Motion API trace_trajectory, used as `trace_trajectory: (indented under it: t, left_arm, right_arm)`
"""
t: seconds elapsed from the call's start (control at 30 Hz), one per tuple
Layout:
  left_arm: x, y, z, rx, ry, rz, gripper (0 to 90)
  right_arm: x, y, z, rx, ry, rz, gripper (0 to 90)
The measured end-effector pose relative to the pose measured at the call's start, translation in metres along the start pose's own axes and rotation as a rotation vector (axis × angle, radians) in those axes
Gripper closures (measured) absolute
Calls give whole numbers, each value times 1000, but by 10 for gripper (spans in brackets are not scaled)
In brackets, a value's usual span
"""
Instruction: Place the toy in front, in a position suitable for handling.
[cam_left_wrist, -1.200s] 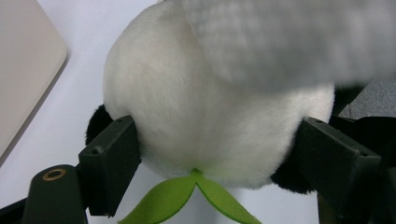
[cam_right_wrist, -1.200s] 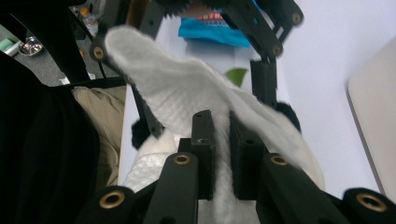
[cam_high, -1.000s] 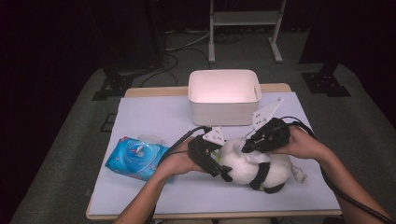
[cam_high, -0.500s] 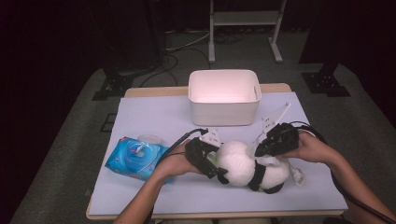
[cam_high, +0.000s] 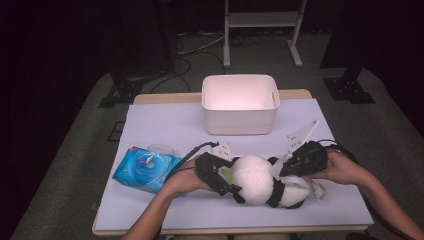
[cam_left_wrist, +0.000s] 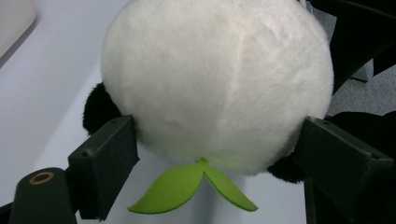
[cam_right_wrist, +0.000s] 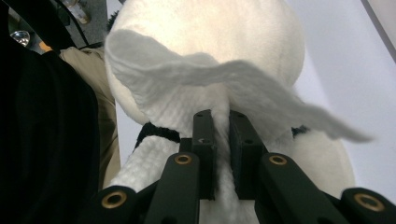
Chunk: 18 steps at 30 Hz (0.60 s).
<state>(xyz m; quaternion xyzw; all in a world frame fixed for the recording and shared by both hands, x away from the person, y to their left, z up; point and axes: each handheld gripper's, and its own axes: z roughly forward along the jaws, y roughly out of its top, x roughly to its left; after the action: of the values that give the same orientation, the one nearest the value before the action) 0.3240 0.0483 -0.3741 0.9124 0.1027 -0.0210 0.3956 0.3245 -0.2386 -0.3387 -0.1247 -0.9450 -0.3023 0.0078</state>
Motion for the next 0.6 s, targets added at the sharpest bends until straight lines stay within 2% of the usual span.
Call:
trace_trajectory:
  t: [0.1, 0.23, 0.4, 0.6]
  left_arm:
    - [-1, 2, 0, -11, -12, -10, 118]
    - [-1, 5, 2, -2, -16, -18, 114]
    - [3, 3, 8, 14, -32, -46, 107]
    - [5, 0, 8, 28, -44, -56, 116]
  right_arm:
    - [4, -3, 0, -11, -2, 2, 817]
    - [5, -5, 3, -28, 16, 1, 817]
    - [9, -2, 6, -19, 13, -13, 817]
    - [13, 4, 10, -13, 18, -28, 816]
